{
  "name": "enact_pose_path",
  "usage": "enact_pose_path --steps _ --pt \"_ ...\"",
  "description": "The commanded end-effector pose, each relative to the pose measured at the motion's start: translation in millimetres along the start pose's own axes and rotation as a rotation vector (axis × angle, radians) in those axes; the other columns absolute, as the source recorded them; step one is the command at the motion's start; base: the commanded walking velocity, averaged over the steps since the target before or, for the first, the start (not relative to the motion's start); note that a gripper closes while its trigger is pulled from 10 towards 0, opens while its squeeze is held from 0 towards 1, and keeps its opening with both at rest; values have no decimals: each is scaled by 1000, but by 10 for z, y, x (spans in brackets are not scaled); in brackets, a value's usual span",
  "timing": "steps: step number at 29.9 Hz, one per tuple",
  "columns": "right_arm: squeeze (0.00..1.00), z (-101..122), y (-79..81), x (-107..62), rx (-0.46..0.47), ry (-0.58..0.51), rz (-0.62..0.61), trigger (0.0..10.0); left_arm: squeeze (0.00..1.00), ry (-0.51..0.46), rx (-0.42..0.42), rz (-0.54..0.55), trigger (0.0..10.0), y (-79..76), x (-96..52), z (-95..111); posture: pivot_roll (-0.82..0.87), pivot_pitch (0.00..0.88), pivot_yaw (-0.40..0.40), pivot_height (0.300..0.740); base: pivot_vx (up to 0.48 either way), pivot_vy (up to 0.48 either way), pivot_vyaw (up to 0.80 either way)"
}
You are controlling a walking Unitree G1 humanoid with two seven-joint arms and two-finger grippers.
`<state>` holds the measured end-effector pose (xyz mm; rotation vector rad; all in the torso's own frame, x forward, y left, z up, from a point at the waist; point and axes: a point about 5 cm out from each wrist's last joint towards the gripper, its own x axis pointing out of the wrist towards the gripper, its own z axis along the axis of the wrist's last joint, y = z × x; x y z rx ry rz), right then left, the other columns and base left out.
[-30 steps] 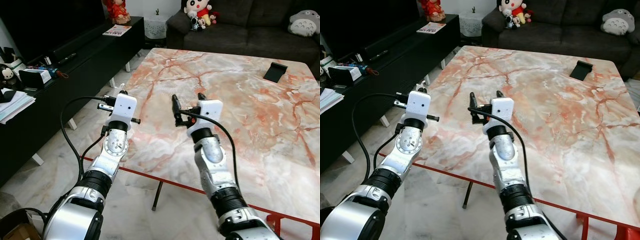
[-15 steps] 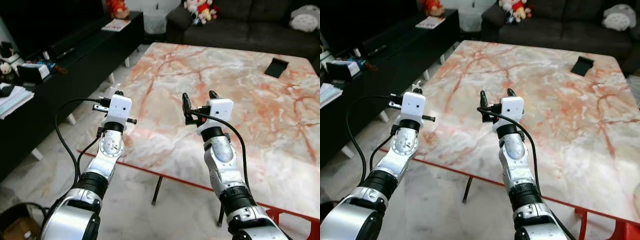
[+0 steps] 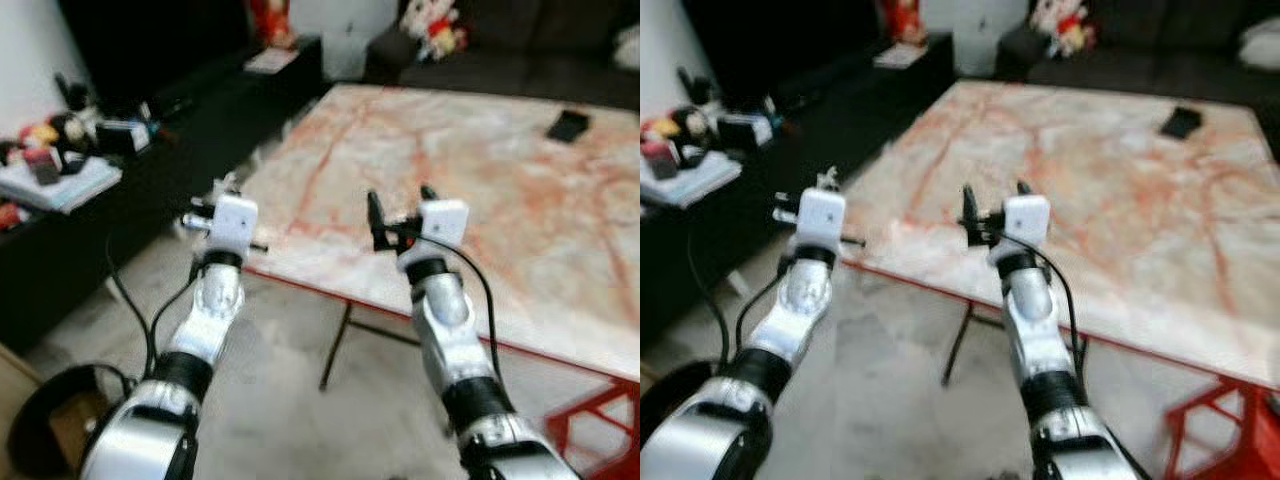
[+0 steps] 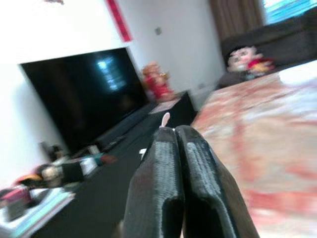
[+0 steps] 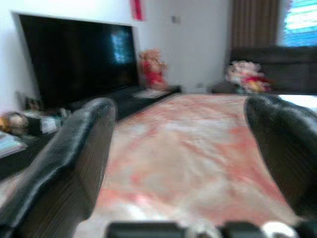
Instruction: Picking trash to rubbish bin
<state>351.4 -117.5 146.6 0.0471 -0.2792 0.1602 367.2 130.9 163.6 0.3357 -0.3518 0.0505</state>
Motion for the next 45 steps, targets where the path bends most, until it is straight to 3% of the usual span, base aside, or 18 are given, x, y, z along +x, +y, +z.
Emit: enact_pose_path --steps 1,14,20,23,24,28,33,34,35,36,41,43,45 --pt "0 28 43 21 -1 -11 9 10000 0 -20 7 2 10000 27 41 53 -80 11 27 740 0 0 0" --pt "0 -45 11 -4 9 21 -4 10000 0 7 25 17 10000 69 33 -2 -81 11 25 740 0 0 0" --pt "0 -277 -91 -119 32 135 -50 10000 0 204 4 30 10000 139 -86 -338 -82 12 23 740 0 0 0" --pt "0 -534 -187 -290 59 263 -90 10000 0 356 -90 60 10000 224 -242 -605 -82 12 23 740 0 0 0" --pt "0 -534 -187 -290 59 263 -90 10000 0 356 -90 60 10000 224 -242 -605 -82 12 23 740 0 0 0" --pt "0 -804 -307 -555 74 397 -144 10000 0 472 -124 59 10000 276 -443 -836 -79 17 22 740 0 0 0" --pt "0 -860 -324 -611 70 425 -148 10000 0 495 -143 58 10000 280 -480 -879 -79 17 22 740 0 0 0" --pt "0 -976 -339 -747 68 493 -150 10000 0 548 -120 56 10000 289 -595 -982 -83 11 27 740 0 0 0" --pt "0 -1159 -363 -993 63 610 -157 10000 0 641 -83 41 10000 304 -805 -1151 -84 9 27 740 0 0 0" --pt "0 -1159 -363 -993 63 610 -157 10000 0 641 -83 41 10000 304 -805 -1151 -84 9 27 740 0 0 0" --pt "0 -1414 -415 -1460 74 795 -207 10000 0 804 -57 -8 10000 329 -1237 -1420 -83 0 32 740 0 0 0" --pt "0 -1433 -416 -1502 80 811 -211 10000 0 821 -51 -19 10000 325 -1282 -1442 -83 0 32 740 0 0 0" --pt "0 -1507 -399 -1656 77 885 -211 10000 0 897 -35 -49 10000 312 -1462 -1530 -88 0 36 740 0 0 0"
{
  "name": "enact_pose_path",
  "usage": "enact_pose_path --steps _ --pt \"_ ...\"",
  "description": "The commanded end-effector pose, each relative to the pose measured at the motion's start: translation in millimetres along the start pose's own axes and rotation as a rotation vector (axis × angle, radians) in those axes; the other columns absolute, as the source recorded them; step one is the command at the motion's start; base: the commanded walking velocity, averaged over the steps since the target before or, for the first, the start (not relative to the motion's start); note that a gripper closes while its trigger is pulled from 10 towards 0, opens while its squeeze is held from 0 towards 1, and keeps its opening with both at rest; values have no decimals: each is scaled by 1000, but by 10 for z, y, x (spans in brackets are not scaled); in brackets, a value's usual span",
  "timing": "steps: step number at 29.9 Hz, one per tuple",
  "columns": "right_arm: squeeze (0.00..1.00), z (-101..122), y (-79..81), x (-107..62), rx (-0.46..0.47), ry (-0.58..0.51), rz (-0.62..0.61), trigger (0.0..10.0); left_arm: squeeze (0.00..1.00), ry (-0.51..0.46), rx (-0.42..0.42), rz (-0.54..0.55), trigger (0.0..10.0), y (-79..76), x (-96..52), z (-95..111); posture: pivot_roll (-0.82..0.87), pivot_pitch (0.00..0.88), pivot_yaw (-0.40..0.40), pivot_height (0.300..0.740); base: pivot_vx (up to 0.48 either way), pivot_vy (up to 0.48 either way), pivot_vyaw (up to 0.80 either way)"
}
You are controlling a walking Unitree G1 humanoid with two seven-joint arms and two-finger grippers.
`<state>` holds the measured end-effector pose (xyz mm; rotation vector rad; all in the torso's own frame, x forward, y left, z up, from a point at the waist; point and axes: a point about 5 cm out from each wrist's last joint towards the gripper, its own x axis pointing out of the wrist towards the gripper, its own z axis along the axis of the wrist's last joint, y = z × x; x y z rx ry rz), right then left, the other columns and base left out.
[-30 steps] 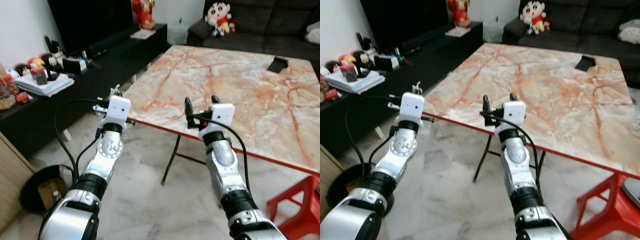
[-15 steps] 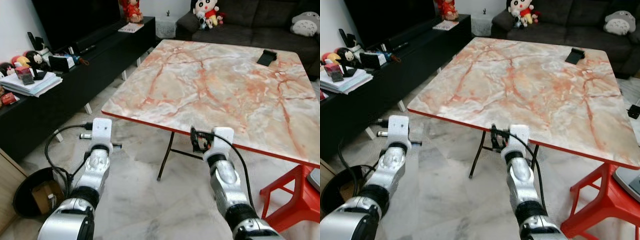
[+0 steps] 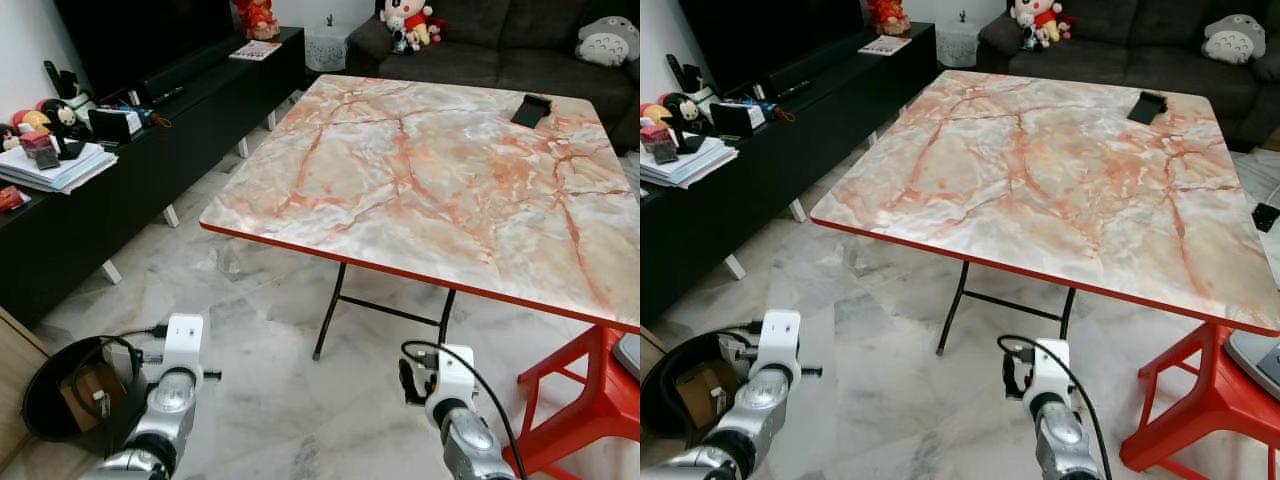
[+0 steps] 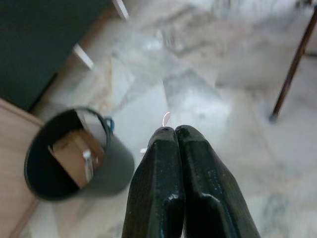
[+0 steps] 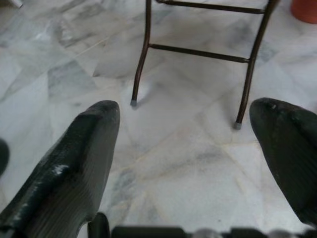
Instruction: Picking trash to rubbish bin
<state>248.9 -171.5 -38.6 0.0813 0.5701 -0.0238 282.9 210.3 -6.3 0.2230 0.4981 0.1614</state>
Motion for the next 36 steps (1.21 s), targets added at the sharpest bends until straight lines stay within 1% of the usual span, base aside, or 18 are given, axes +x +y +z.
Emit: enact_pose_path --steps 1,2,3,4,6,8,10,11,13,15,18,23,26,27,30,36 --pt "0 -191 -22 -60 -13 86 -15 10000 0 86 54 -21 10000 12 -54 -202 -89 0 37 740 0 0 0" --pt "0 -221 -28 -72 -16 98 -18 10000 0 102 58 -23 10000 12 -67 -239 -89 0 37 740 0 0 0" --pt "0 -338 -58 -119 -32 150 -35 10000 0 150 65 -27 10000 10 -111 -361 -88 0 39 740 0 0 0" --pt "0 -365 -65 -130 -36 162 -39 10000 0 161 67 -27 10000 9 -121 -387 -88 0 39 740 0 0 0" --pt "0 -458 -81 -180 -13 184 -37 10000 0 200 69 -36 10000 -2 -164 -487 -83 0 40 740 0 0 0" --pt "0 -563 -96 -230 -39 231 -45 10000 0 235 87 -46 10000 -10 -204 -576 -84 0 42 740 0 0 800" --pt "0 -724 -123 -316 -65 305 -69 10000 0 273 96 -59 10000 -21 -260 -686 -84 0 44 740 0 0 800" --pt "0 -724 -123 -316 -65 305 -69 10000 0 273 96 -59 10000 -21 -260 -686 -84 0 44 740 0 0 800" --pt "0 -806 -142 -368 -38 333 -85 10000 0 297 104 -53 10000 -8 -294 -753 -77 0 42 740 0 0 800" --pt "0 -911 -128 -436 -40 359 -76 10000 0 344 77 -29 10000 50 -358 -875 -77 0 44 740 0 0 800" --pt "0 -950 -134 -465 -43 369 -77 10000 0 373 79 -23 10000 96 -400 -951 -80 0 46 740 0 0 800" --pt "0 -943 -146 -461 -43 370 -82 10000 0 388 88 -26 10000 103 -419 -984 -83 0 48 740 0 0 800" --pt "0 -888 -146 -422 -41 355 -83 10000 0 389 105 -29 10000 98 -419 -983 -81 0 48 740 0 0 800" --pt "0 -838 -131 -387 -41 341 -80 10000 0 388 105 -31 10000 90 -414 -975 -80 0 45 740 0 0 800" --pt "0 -785 -107 -349 -37 325 -76 10000 0 383 103 -33 10000 77 -403 -956 -80 0 44 740 0 0 800" --pt "0 -748 -69 -321 -35 311 -66 10000 0 373 106 -36 10000 68 -387 -929 -77 8 44 740 0 0 800"
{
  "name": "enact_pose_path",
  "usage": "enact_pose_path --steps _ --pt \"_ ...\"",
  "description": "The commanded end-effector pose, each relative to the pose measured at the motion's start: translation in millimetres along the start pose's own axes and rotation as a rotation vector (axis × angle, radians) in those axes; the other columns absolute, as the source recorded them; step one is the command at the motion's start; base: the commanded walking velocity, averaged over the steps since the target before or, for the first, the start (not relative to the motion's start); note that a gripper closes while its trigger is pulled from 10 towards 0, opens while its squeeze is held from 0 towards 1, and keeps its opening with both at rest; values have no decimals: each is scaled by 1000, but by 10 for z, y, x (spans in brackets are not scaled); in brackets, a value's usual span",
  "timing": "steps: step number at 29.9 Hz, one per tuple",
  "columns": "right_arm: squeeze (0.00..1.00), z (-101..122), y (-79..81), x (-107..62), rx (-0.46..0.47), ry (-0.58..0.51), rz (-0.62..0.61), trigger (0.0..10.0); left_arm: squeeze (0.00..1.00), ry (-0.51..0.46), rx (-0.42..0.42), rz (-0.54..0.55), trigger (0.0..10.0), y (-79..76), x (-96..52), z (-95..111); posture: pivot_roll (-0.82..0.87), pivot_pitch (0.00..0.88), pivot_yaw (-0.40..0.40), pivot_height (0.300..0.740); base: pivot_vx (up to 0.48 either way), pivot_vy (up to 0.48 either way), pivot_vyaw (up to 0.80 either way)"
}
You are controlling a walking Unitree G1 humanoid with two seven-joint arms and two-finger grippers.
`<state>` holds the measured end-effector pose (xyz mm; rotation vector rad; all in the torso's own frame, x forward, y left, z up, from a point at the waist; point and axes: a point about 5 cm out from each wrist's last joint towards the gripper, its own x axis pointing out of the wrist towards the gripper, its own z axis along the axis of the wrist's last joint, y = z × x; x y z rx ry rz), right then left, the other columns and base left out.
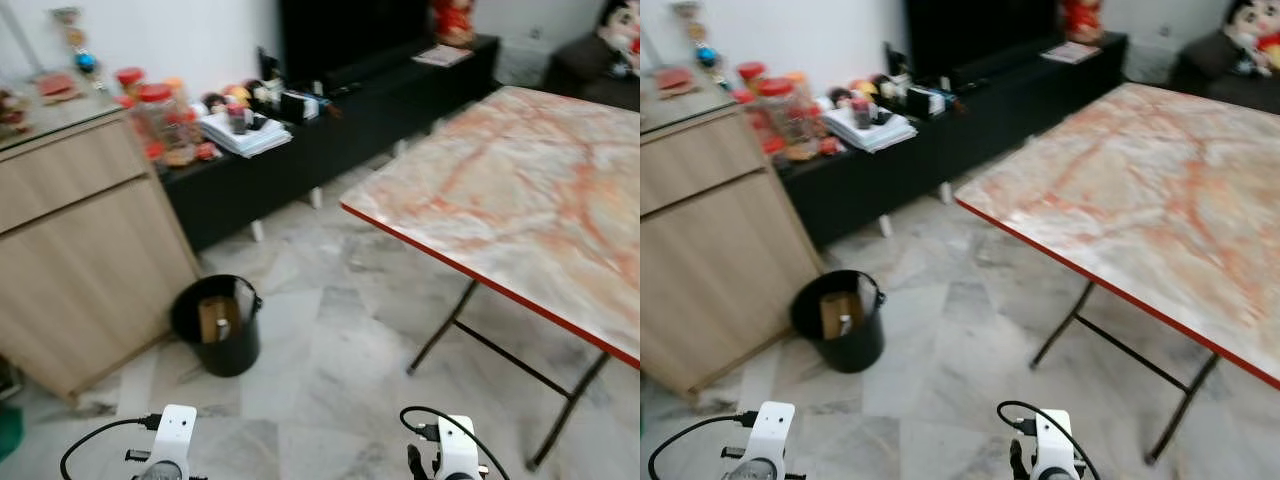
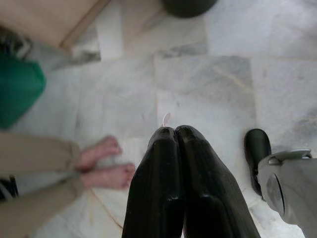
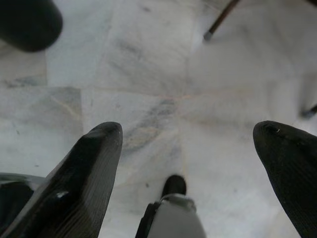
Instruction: Picking trash to rubbish bin
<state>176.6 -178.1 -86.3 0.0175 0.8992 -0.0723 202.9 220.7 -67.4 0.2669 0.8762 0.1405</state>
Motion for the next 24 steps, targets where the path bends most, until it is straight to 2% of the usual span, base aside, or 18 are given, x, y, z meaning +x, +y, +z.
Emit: enact_pose_path --steps 1,15,18,24 --pt "0 48 65 13 10 -16 13 10000 0 5 21 9 10000 43 6 5 -77 8 44 740 0 0 800" --pt "0 15 63 4 6 -9 15 10000 0 -17 14 2 10000 36 12 53 -77 24 39 740 0 0 800" --pt "0 39 59 6 32 -27 15 10000 0 -19 19 2 10000 34 14 67 -76 27 35 740 0 0 0" --pt "0 90 66 16 40 -44 31 10000 0 -20 47 -6 10000 2 17 87 -76 23 24 740 393 0 0"
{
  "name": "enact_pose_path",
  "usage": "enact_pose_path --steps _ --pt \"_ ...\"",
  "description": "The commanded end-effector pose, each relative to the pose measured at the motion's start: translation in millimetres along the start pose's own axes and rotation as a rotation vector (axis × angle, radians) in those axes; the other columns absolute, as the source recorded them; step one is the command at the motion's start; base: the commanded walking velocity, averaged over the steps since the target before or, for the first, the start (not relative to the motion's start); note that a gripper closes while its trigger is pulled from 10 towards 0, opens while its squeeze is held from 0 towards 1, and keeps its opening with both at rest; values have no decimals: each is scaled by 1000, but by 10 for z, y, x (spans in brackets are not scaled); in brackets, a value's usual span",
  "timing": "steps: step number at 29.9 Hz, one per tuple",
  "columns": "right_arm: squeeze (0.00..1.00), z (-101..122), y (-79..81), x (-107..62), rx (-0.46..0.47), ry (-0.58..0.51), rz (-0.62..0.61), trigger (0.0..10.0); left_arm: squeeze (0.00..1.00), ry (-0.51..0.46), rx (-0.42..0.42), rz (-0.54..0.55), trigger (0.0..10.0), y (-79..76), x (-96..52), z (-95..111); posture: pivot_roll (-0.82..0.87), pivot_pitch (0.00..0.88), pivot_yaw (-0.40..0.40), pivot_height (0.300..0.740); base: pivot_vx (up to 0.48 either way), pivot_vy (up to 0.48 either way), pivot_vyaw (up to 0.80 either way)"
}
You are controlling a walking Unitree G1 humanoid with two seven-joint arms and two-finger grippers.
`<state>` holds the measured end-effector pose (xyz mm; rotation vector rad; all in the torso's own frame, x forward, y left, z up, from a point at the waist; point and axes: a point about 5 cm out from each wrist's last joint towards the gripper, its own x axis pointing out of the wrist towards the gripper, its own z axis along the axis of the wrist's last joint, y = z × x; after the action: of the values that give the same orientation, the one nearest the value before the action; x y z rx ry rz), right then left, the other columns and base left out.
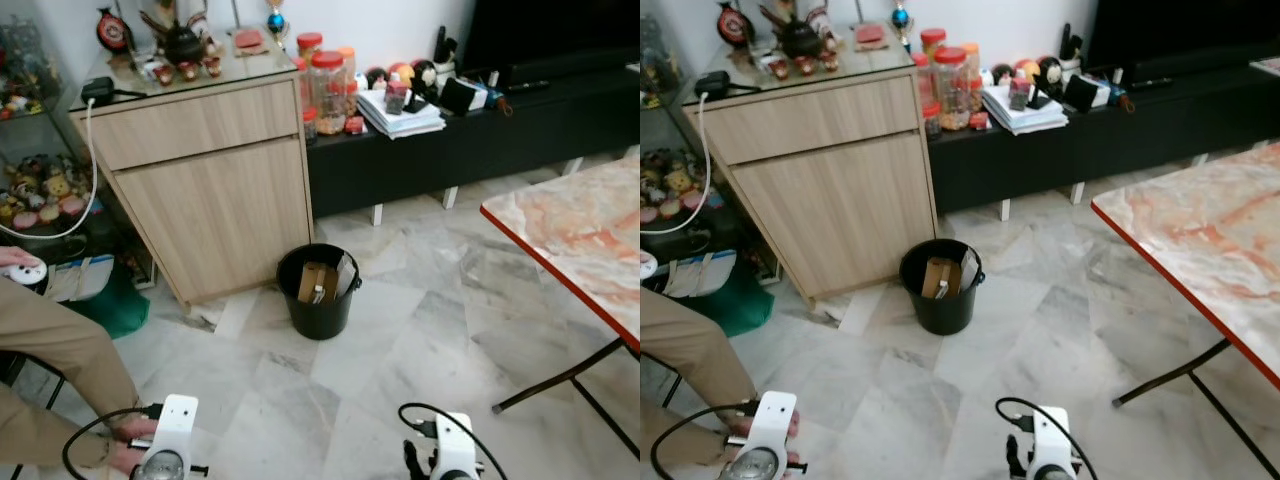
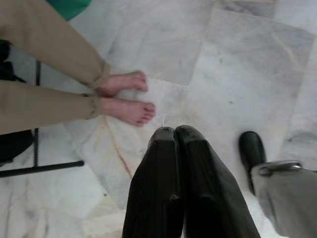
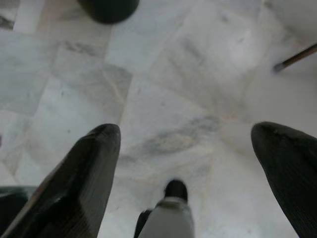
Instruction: Picking trash to rubbish bin
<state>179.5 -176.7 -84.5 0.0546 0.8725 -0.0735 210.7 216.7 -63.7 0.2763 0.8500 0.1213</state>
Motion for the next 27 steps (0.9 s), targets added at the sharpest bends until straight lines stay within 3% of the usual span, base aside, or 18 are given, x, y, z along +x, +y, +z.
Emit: enact_pose_path --steps 1,27 --pt "0 57 48 16 3 -17 15 10000 0 9 36 1 10000 22 4 0 -75 22 24 740 412 0 0" --pt "0 145 104 38 79 -49 3 10000 0 -40 88 -15 10000 54 45 212 -67 0 72 740 449 0 0"
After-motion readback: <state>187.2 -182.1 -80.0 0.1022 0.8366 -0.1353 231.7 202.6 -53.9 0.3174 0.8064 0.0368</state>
